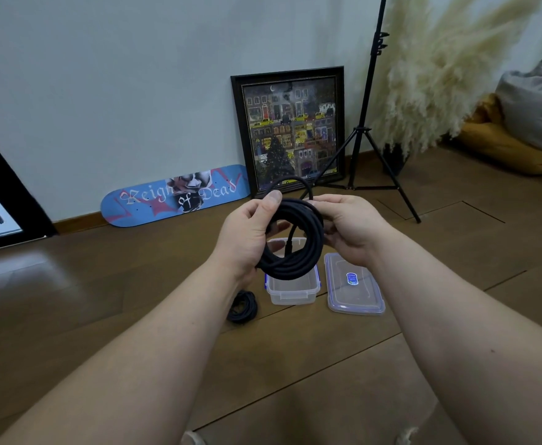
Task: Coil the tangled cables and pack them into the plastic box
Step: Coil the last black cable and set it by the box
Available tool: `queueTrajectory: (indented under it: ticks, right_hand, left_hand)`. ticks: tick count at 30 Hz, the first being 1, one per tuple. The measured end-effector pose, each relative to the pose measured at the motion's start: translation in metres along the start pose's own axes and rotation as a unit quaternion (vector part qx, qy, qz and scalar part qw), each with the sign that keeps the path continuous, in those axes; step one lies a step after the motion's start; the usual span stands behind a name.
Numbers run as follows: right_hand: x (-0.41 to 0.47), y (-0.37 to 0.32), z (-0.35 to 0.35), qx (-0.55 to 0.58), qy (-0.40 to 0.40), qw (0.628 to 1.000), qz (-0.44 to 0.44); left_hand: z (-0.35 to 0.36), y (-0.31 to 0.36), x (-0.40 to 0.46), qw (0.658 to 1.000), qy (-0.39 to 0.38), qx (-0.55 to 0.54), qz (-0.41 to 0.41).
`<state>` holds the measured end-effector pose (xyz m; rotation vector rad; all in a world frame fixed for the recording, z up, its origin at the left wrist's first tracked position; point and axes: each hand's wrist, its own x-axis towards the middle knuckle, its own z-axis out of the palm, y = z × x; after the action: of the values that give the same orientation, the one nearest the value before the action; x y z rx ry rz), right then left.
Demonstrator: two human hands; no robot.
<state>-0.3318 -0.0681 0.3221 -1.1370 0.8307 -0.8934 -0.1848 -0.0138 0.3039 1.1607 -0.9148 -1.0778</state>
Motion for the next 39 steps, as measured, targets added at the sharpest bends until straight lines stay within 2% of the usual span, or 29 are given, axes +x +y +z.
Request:
queueTrajectory:
  ticks: [11,15,17,18,20,21,23,26,31,35,39]
  right_hand:
    - [-0.001,0.008,0.005,0.114,0.002,0.993,0.013]
    - [-0.001,0.006,0.008,0.059,-0.012,0.998,0.003]
    - [0.0,0.008,0.012,-0.047,0.02,0.997,-0.06]
    - [0.0,0.01,0.014,-0.142,0.063,0.978,-0.137]
    - [-0.002,0.014,0.018,-0.325,0.126,0.881,-0.32]
    - [-0.003,0.016,0.021,-0.389,0.129,0.832,-0.374]
    - [-0.004,0.021,0.026,-0.477,0.119,0.782,-0.382]
    - [0.0,0.026,0.027,-0.52,0.134,0.767,-0.351]
    - [0.003,0.024,0.033,-0.528,0.137,0.767,-0.336]
    - [0.003,0.022,0.034,-0.516,0.16,0.772,-0.334]
    - [0.001,0.022,0.039,-0.542,0.191,0.755,-0.315]
  left_hand:
    - [-0.006,-0.003,0.003,1.0,0.007,0.004,0.008]
    - [-0.01,-0.006,0.006,0.999,0.038,0.001,0.023]
    - [-0.009,-0.006,0.007,0.997,0.067,-0.015,0.04]
    - [-0.008,-0.006,0.007,0.995,0.085,-0.022,0.05]
    - [-0.006,-0.004,0.008,0.99,0.119,-0.042,0.07]
    - [-0.005,-0.003,0.008,0.987,0.129,-0.058,0.077]
    - [-0.003,-0.001,0.008,0.982,0.143,-0.088,0.086]
    - [0.001,0.001,0.007,0.977,0.157,-0.115,0.082]
    - [-0.002,0.005,0.007,0.973,0.153,-0.162,0.053]
    - [-0.003,0.007,0.008,0.976,0.123,-0.168,0.054]
    - [-0.004,0.007,0.009,0.981,0.069,-0.172,0.053]
